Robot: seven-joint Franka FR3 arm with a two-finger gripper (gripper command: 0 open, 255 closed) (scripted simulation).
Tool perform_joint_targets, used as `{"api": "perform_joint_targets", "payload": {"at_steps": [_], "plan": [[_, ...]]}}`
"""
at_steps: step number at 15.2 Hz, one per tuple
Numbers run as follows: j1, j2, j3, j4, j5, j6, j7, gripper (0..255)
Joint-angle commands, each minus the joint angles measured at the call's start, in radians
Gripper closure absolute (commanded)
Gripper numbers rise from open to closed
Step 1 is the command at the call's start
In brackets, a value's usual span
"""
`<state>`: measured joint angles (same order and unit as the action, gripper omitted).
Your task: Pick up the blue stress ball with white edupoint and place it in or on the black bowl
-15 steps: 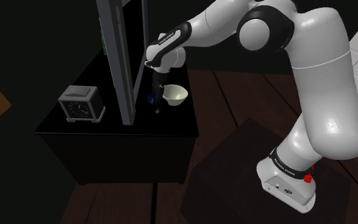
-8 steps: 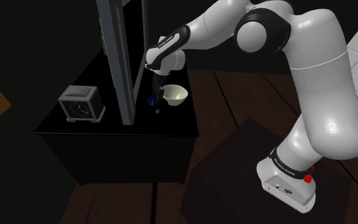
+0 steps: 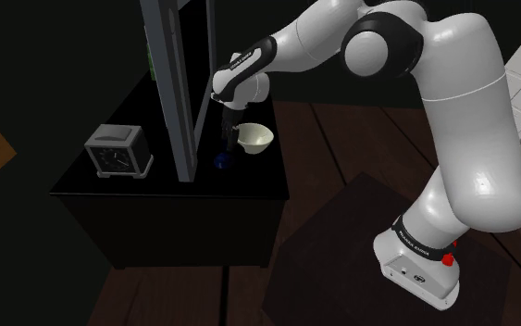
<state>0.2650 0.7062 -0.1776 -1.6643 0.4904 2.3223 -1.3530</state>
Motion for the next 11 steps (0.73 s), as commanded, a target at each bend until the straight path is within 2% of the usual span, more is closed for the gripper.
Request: {"api": "perform_joint_targets", "payload": {"at_steps": [1,4,11], "plan": [[0.000,-0.023,-0.007,-0.004,-0.008,-0.020,0.004,0],[-0.002,-0.084,-0.025,-0.007,-0.030,-0.078,0.016,0],[-0.002,-0.084,-0.025,-0.007,-0.030,-0.078,0.016,0]]}}
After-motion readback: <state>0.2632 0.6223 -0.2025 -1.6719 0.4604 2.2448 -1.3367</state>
